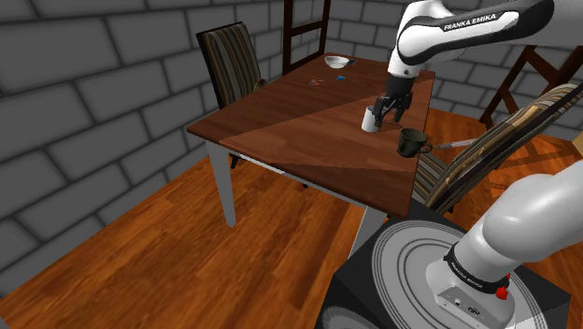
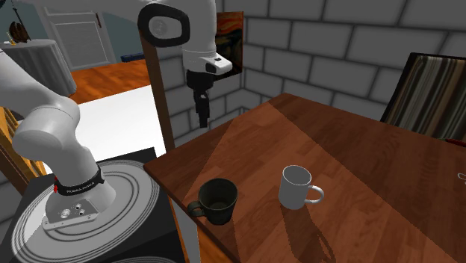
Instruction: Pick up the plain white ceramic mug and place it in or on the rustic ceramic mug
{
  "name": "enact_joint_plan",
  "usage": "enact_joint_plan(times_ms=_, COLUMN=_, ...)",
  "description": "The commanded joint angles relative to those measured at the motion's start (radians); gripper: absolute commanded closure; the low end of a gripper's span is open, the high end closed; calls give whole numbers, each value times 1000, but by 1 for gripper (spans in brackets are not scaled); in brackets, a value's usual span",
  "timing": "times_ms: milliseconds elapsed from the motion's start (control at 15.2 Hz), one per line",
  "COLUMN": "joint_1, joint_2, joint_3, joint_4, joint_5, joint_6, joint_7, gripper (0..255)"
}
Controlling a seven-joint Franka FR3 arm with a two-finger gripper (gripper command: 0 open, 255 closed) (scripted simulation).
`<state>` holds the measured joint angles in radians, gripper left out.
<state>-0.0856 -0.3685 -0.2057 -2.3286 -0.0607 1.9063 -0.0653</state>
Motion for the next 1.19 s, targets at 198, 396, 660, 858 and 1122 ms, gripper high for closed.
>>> enact_joint_plan(times_ms=198, joint_1=-17, joint_2=156, joint_3=-46, joint_4=94, joint_5=8, joint_6=91, joint_7=-46, gripper=0)
enact_joint_plan(times_ms=396, joint_1=-28, joint_2=258, joint_3=-73, joint_4=166, joint_5=27, joint_6=136, joint_7=-78, gripper=0)
enact_joint_plan(times_ms=660, joint_1=-48, joint_2=396, joint_3=-101, joint_4=277, joint_5=65, joint_6=181, joint_7=-125, gripper=0)
enact_joint_plan(times_ms=858, joint_1=-69, joint_2=502, joint_3=-115, joint_4=373, joint_5=101, joint_6=203, joint_7=-160, gripper=0)
enact_joint_plan(times_ms=1122, joint_1=-108, joint_2=644, joint_3=-124, joint_4=519, joint_5=154, joint_6=214, joint_7=-203, gripper=0)
